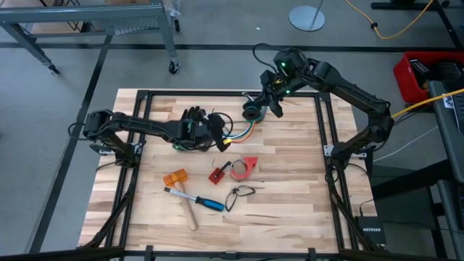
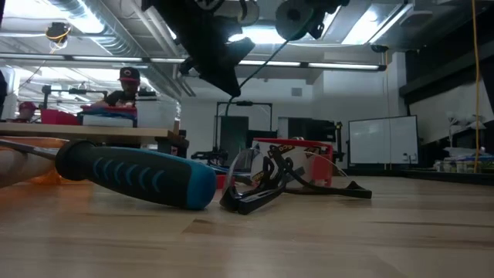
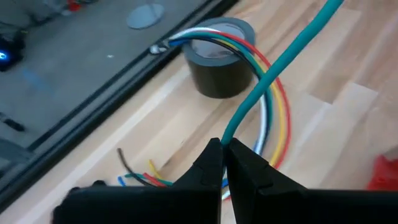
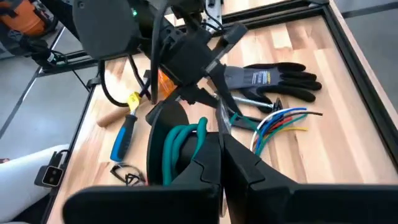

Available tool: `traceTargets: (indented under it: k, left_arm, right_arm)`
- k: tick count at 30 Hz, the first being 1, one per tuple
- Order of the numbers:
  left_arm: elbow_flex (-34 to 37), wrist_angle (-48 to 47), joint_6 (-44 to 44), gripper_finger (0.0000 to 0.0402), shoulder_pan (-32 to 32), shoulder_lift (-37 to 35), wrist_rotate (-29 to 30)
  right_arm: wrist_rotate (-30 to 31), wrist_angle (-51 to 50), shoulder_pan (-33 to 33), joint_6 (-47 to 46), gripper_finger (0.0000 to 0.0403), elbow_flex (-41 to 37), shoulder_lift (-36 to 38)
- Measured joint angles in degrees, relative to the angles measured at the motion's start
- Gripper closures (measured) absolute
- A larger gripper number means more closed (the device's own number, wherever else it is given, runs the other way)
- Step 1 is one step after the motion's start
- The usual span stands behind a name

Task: Coil cords
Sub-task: Coil the wire onto the spool

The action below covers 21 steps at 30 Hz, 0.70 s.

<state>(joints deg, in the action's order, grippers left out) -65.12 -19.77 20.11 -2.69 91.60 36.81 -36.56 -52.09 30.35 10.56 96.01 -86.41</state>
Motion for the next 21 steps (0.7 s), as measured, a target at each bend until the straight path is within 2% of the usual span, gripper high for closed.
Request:
traceTargets:
  k: [5,11,16,21]
  left_arm:
    - [0.15,6.74,-2.60,0.0401,-0.07,0.04,-6.27]
    - [0.15,12.89,-4.05,0.0401,0.72,0.04,-7.27]
    - [0.15,9.42,-3.89,0.0401,0.61,0.04,-6.10]
    - [0.15,2.04,0.47,0.0401,-0.43,0.04,-5.97]
  right_arm:
    - [1.44,3.82,0.00,-0.12,0.0401,0.02,0.08]
    - [2.03,11.62,-0.13,-3.08,0.0401,0.03,0.09]
    - [0.98,10.05,-0.04,-3.20,0.0401,0.09,0.09]
    - [0.88,6.61,-0.02,-2.69,0.0401,0.09,0.09]
